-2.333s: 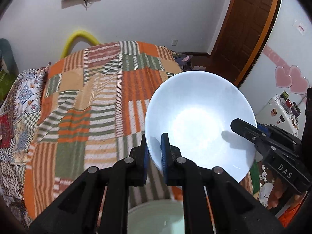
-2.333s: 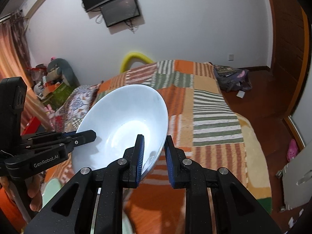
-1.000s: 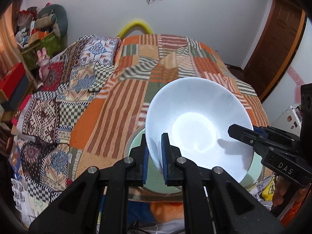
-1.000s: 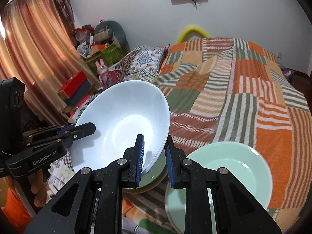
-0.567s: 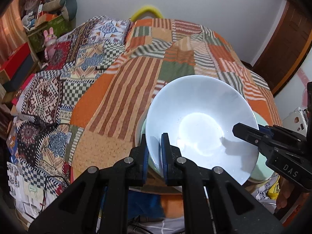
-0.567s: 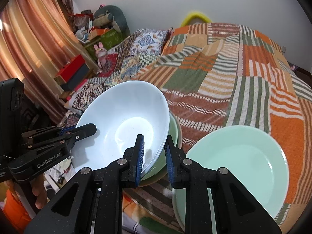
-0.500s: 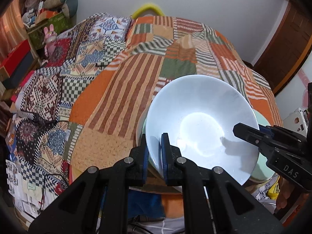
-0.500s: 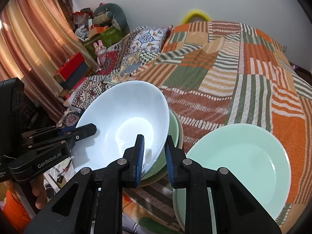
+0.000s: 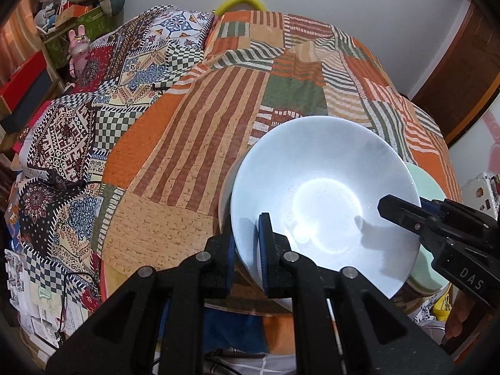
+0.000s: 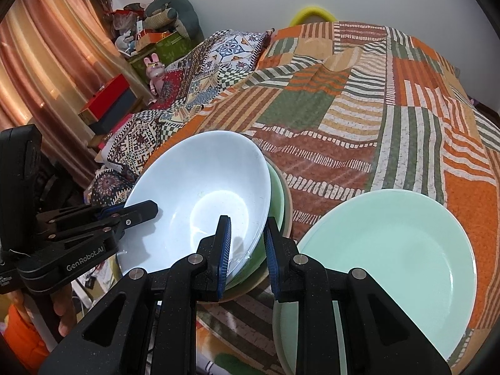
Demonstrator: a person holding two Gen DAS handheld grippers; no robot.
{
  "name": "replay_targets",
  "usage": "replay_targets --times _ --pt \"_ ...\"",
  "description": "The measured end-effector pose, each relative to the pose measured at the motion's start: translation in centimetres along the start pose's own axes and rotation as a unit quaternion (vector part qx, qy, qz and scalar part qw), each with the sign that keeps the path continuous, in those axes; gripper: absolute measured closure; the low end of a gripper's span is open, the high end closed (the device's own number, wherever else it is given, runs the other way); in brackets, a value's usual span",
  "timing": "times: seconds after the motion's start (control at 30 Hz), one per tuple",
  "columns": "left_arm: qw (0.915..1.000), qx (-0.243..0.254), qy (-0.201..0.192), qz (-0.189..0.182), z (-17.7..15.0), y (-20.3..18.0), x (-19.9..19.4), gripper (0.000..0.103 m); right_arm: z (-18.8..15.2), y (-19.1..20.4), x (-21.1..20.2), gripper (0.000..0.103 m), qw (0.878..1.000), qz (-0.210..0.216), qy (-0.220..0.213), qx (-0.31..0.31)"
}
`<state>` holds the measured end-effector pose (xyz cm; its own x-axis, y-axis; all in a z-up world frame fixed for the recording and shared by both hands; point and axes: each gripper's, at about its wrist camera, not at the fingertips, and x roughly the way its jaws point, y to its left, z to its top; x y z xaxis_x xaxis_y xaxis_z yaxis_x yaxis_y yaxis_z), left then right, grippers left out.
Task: Organize plates and bowls
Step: 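Lower the white bowl into the pale green bowl with the right gripper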
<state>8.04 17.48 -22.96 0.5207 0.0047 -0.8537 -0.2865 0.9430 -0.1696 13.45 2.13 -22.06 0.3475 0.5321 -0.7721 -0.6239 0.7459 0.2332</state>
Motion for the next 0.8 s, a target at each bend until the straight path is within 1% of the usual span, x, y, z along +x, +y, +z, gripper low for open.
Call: replay_targets --times 0.13,0.37,0.47,0.67,0.8 --pt "1.0 -0.004 0.005 0.003 -0.05 0.32 0.45 0.091 0.15 0.05 0.42 0.083 1.0 0.0 0.004 -0.002" --pt "1.0 -0.002 0.001 0.007 0.05 0.2 0.58 0.09 0.19 0.27 0.7 0.083 1.0 -0.004 0.003 -0.008" --pt "1.0 -0.001 -0.001 0.009 0.06 0.2 0.64 0.089 0.17 0.34 0.76 0.08 1.0 -0.002 0.005 -0.008" --pt "1.0 -0.003 0.0 0.007 0.14 0.43 0.67 0.089 0.39 0.58 0.93 0.08 1.0 -0.012 0.011 -0.019" --pt "0.9999 0.005 0.002 0.014 0.12 0.25 0.67 0.089 0.4 0.46 0.82 0.08 1.0 -0.013 0.012 -0.02"
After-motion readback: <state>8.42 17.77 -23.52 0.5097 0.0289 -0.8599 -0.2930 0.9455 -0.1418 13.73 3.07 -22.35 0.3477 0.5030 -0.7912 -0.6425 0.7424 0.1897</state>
